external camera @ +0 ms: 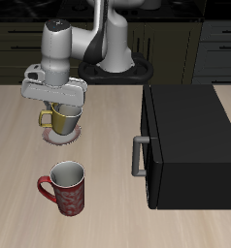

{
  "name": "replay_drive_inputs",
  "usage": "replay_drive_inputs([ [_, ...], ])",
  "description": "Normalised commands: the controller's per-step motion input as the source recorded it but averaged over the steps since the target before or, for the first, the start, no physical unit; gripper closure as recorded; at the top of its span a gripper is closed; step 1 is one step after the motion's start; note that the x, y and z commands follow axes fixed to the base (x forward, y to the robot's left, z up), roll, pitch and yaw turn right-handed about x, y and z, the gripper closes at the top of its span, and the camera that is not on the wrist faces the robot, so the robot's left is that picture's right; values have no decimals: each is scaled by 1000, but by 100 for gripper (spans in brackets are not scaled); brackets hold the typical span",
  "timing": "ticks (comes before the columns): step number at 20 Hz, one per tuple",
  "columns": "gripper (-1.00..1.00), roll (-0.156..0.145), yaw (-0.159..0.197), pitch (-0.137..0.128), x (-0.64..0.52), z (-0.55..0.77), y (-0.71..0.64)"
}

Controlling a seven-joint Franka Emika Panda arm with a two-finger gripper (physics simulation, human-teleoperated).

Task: Place the white and yellow mug on the plate

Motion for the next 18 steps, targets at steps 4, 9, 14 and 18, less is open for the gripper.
replay_drive_inputs([
  [4, 100, 1, 31, 51, 23, -212, 66],
  [9, 100, -7, 21, 25, 55, -128, -3],
  [14, -100, -53, -1, 25, -12, -59, -28],
  [18, -100, 8, 22, 18, 20, -21, 82],
])
